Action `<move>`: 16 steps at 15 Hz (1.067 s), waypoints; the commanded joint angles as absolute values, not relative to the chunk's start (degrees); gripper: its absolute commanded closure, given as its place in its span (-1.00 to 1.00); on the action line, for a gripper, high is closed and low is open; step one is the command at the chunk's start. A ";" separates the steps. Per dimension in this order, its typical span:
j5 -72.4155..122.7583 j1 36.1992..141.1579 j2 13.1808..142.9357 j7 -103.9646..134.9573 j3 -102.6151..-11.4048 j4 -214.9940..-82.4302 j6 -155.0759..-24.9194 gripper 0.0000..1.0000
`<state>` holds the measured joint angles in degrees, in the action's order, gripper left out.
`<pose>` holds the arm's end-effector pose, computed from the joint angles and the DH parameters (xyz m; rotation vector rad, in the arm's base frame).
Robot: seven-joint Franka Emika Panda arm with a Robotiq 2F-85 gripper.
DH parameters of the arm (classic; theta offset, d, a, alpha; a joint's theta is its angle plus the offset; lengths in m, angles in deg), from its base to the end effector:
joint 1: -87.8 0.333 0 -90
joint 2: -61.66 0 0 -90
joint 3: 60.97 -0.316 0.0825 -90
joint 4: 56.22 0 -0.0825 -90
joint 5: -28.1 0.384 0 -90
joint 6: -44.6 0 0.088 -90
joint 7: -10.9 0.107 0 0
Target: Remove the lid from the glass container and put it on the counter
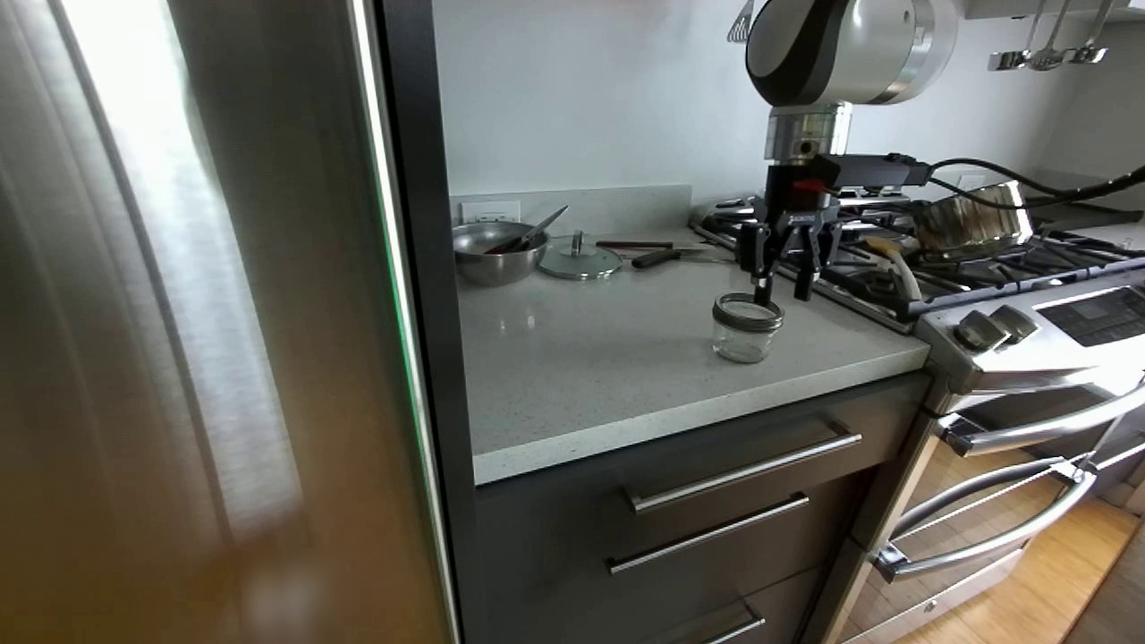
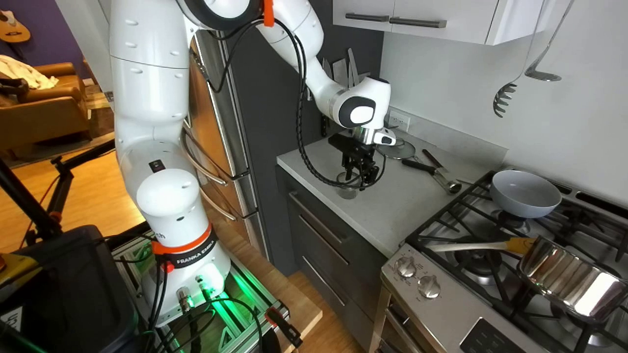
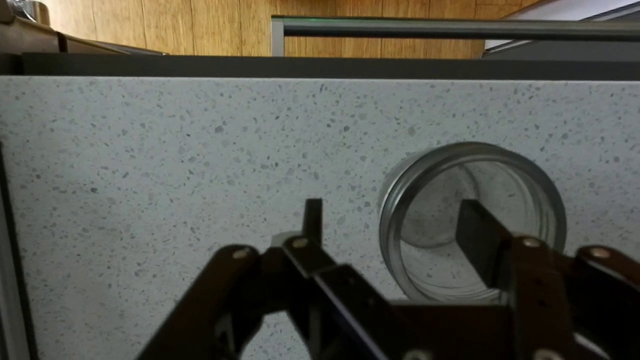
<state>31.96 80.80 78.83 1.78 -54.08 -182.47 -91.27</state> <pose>0.5248 -0.1296 0.2349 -3.0954 0.2040 0.1935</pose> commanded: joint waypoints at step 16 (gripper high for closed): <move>33.89 79.28 79.91 2.33 -55.37 -180.95 -91.66 0.69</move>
<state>32.26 80.40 79.33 2.50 -54.39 -181.35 -91.28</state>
